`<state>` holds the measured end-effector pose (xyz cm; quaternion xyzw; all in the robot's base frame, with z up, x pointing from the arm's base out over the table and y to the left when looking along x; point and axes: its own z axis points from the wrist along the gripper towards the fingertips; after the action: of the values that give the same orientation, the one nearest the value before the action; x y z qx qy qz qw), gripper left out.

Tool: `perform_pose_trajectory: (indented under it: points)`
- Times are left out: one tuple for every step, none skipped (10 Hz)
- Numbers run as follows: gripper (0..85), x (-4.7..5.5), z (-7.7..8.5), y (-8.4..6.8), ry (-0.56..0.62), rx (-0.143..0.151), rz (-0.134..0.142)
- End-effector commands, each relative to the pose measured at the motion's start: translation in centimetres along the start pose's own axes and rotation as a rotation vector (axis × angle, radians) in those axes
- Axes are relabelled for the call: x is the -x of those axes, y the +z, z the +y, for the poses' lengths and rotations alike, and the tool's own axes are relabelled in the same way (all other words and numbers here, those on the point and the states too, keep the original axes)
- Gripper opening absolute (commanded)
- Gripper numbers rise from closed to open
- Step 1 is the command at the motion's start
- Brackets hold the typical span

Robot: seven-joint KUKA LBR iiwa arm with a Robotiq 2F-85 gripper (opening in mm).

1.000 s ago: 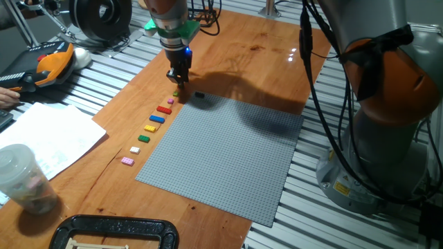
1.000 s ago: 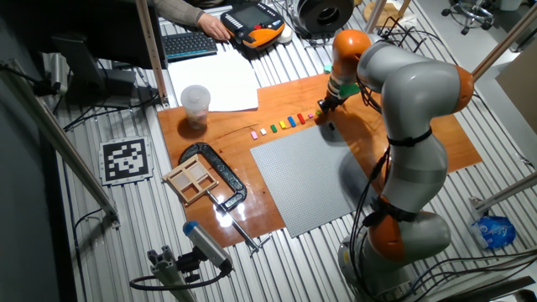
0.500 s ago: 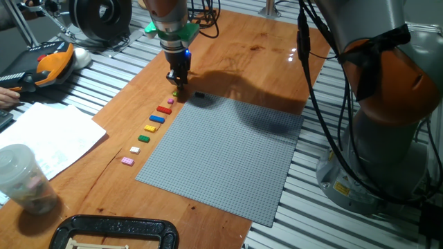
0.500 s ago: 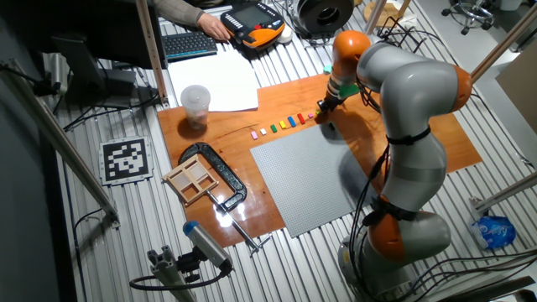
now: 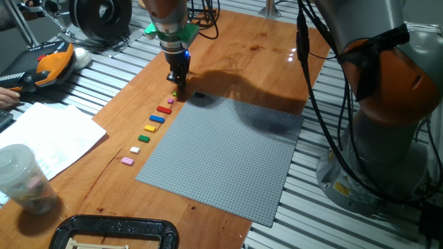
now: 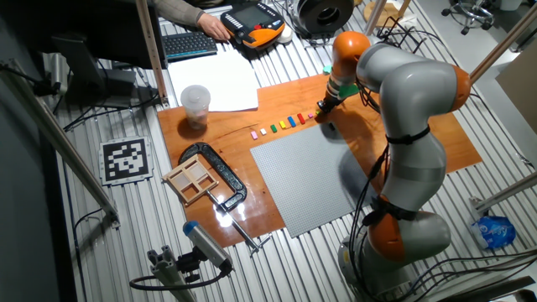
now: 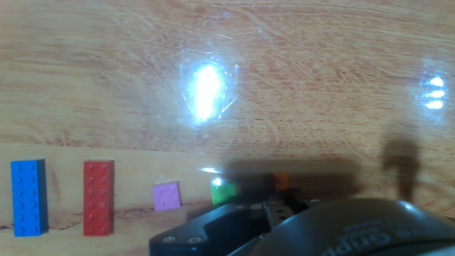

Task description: Build with small Lego blocks

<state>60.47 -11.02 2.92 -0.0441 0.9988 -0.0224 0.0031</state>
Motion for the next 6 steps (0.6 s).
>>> perform_pose_trajectory:
  points:
    - [17.0,0.0,0.0,-0.02,0.002,0.0,0.0]
    - [17.0,0.0,0.0,-0.02,-0.001,-0.002,0.0]
    - [17.0,-0.02,0.01,-0.1,-0.009,-0.009,0.001]
    - [0.0,-0.06,0.04,-0.26,-0.012,-0.005,0.01]
    - [0.0,-0.14,0.12,-0.42,-0.012,-0.005,0.014]
    - [0.0,-0.23,0.18,-0.56,-0.011,-0.003,0.016]
